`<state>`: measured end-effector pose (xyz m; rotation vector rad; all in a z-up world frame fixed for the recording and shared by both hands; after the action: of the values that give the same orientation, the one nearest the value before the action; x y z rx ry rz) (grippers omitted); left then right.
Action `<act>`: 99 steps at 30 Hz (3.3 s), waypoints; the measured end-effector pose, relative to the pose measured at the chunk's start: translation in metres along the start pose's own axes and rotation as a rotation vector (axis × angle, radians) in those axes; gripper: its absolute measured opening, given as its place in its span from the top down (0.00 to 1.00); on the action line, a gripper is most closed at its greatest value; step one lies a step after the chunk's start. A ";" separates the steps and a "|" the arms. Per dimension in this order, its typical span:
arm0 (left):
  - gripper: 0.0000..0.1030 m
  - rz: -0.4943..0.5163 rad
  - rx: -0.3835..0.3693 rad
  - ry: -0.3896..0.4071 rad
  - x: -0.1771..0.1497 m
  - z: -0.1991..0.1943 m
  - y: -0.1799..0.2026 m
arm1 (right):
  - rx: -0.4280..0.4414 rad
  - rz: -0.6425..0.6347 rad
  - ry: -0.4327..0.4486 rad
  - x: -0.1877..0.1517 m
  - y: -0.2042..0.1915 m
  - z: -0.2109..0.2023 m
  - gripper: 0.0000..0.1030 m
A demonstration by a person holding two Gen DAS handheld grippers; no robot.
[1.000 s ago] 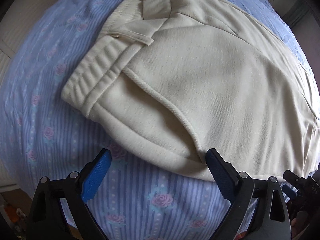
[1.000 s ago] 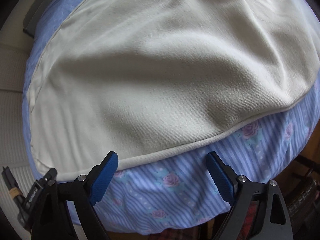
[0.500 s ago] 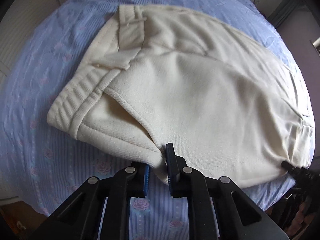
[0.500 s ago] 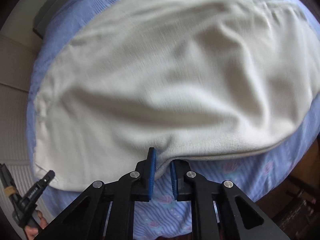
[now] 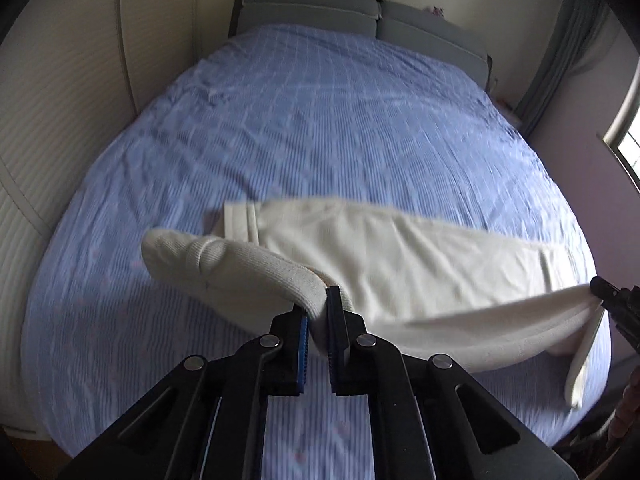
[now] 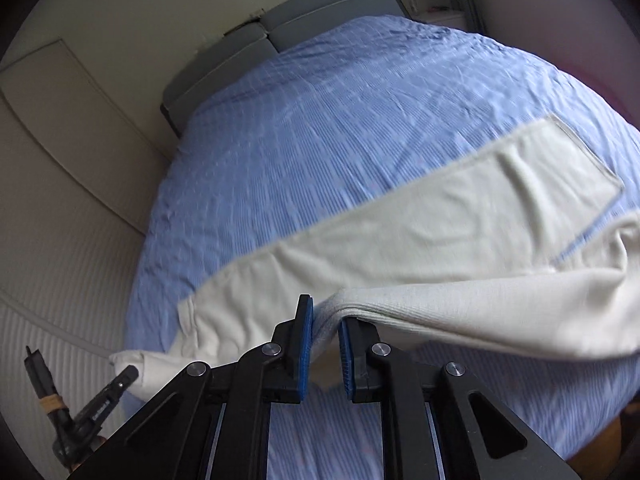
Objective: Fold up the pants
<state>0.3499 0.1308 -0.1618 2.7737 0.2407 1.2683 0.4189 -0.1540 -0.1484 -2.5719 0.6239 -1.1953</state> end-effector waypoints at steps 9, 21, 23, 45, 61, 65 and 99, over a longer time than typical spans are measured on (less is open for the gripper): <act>0.91 -0.002 0.068 -0.069 0.056 0.130 -0.008 | -0.038 -0.070 -0.112 0.047 -0.001 0.131 0.86; 0.76 -0.069 0.115 -0.279 0.058 0.254 -0.032 | -0.194 -0.187 -0.278 0.035 -0.005 0.267 0.83; 0.62 -0.034 0.179 -0.245 0.069 0.257 -0.031 | -0.184 -0.199 -0.299 0.036 -0.012 0.269 0.59; 0.32 0.340 -0.443 -0.061 0.026 0.041 0.138 | -0.173 -0.187 -0.046 0.042 0.086 -0.041 0.35; 0.32 0.220 -0.418 -0.254 -0.107 0.000 0.337 | -0.221 0.099 -0.146 0.021 0.341 -0.115 0.35; 0.32 0.229 -0.348 -0.292 -0.134 0.014 0.372 | -0.191 0.102 -0.232 0.007 0.385 -0.099 0.35; 0.87 0.260 -0.543 -0.609 -0.167 0.148 0.471 | -0.125 0.550 -0.246 -0.031 0.465 -0.040 0.92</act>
<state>0.4050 -0.3633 -0.3170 2.5779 -0.4470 0.3690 0.2412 -0.5504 -0.3217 -2.3459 1.2676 -0.6671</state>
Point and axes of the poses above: each gripper's, at about its wrist camera, not at the fingertips, and z roughly the way its jaws point, y to its right, x to its top, the point moved 1 cm from there along z, roughly the way its jaws point, and after that the axes turned 14 degrees about y, right-handed, at the moved point
